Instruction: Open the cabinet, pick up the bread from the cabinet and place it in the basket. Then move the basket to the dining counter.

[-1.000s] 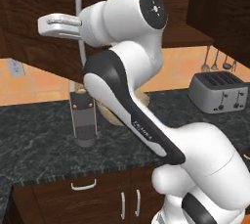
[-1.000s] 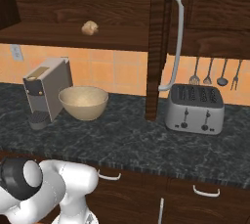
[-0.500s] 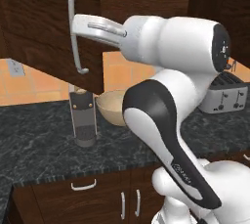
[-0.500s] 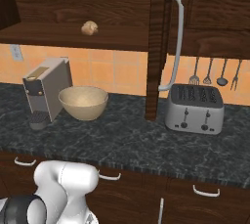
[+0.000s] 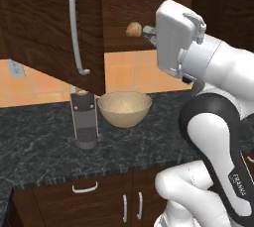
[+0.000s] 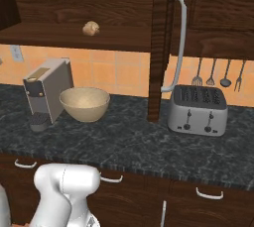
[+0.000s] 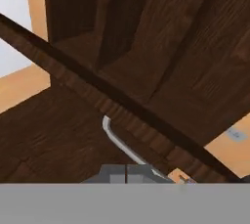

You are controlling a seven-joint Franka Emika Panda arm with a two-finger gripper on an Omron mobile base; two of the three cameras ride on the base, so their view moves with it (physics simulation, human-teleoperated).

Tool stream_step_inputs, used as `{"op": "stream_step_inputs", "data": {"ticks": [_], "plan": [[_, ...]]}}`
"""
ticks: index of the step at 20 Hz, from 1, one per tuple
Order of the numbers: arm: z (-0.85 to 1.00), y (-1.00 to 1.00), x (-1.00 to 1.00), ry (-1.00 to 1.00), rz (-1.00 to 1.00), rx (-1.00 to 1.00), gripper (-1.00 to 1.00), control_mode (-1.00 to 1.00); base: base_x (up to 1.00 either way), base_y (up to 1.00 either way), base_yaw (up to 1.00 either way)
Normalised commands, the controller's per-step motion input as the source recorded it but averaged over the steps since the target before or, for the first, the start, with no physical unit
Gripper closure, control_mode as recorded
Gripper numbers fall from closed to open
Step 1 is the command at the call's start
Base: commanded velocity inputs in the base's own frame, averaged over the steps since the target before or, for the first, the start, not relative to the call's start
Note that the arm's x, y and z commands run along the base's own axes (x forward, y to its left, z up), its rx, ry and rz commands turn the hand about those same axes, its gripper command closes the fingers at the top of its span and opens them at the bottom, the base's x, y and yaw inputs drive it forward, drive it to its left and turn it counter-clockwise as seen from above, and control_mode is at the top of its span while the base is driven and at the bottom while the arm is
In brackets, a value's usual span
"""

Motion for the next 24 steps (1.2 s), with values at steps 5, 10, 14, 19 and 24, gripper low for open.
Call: {"op": "stream_step_inputs", "data": {"ticks": [5, 10, 14, 19, 24], "plan": [[0.00, -0.04, 0.32, 0.35, 0.52, 0.36, 1.00, -1.00, 0.00, 0.00, 0.00], [-0.05, -0.08, 0.43, 0.27, 0.45, 0.21, 1.00, -1.00, 0.00, 0.00, 0.00], [-0.16, 0.00, 0.64, 0.22, 0.39, 0.10, 1.00, -1.00, 0.00, 0.00, 0.00], [-0.04, 0.15, 0.49, 0.16, 0.38, 0.04, 1.00, -1.00, 0.00, 0.00, 0.00], [-0.01, 0.92, 0.21, 0.00, 0.39, -0.03, 1.00, -1.00, 0.00, 0.00, 0.00]]}}
